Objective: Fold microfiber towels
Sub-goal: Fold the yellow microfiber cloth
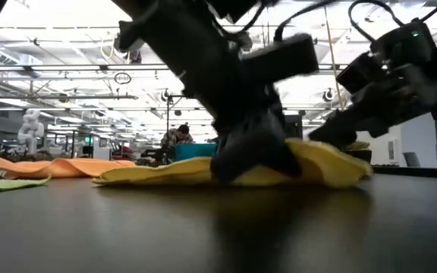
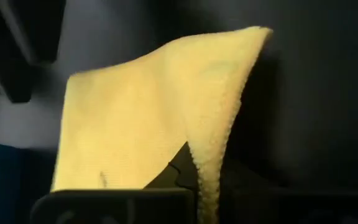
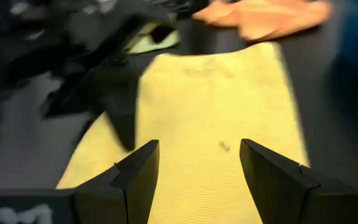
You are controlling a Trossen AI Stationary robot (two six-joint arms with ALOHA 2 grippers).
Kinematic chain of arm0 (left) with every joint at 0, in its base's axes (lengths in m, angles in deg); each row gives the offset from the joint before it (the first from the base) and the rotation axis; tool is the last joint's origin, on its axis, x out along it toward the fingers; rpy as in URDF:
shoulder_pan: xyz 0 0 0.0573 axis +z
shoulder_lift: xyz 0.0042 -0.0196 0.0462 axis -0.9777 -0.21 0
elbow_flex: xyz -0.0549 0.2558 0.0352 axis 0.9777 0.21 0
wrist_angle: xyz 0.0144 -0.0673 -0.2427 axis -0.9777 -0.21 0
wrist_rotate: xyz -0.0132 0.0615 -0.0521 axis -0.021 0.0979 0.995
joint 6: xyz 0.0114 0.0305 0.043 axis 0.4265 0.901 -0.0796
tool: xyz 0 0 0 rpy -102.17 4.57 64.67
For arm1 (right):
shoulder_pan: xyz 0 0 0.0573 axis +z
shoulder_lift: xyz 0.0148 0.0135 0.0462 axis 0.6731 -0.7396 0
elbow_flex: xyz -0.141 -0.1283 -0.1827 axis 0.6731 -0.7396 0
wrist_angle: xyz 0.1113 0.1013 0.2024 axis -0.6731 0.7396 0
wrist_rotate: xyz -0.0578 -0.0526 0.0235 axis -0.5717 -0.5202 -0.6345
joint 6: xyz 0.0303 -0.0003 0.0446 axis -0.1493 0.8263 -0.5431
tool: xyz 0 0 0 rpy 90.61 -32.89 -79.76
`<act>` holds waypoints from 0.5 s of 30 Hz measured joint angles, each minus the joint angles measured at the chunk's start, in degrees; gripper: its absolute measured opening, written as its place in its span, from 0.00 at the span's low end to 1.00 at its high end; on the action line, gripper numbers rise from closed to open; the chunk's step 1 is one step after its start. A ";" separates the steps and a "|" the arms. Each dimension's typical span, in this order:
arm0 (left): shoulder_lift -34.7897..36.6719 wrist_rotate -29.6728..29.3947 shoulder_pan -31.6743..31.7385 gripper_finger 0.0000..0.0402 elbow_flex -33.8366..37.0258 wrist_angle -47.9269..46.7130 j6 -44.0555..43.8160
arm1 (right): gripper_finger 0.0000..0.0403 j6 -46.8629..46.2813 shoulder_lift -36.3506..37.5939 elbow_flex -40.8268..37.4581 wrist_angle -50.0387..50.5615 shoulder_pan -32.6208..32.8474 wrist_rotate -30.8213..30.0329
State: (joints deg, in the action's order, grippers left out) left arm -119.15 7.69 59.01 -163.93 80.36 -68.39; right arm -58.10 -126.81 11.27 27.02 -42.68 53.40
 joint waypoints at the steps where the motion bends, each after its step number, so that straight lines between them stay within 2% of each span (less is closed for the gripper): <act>1: 0.40 1.56 0.11 0.03 0.00 0.10 -1.70 | 0.53 -0.55 0.00 -0.06 0.04 1.07 1.36; 3: 1.31 4.86 0.54 0.01 -0.02 0.16 -4.86 | 0.53 -1.53 0.00 -0.07 -0.54 4.23 2.62; 5: 2.06 8.62 1.06 0.01 -0.02 0.08 -7.53 | 0.52 -0.94 0.02 -0.03 -1.63 8.24 1.22; 12: 3.60 23.01 3.22 0.01 -0.02 0.76 -14.45 | 0.47 5.46 0.00 -0.02 -2.09 22.09 -11.33; 15: 3.55 26.50 4.02 0.01 0.58 2.33 -16.66 | 0.45 6.00 0.00 -0.02 -2.08 26.58 -15.73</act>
State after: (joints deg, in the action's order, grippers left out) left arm -115.60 34.19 63.03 -163.35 82.70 -85.05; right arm -52.10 -126.81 11.25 24.94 -16.10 37.67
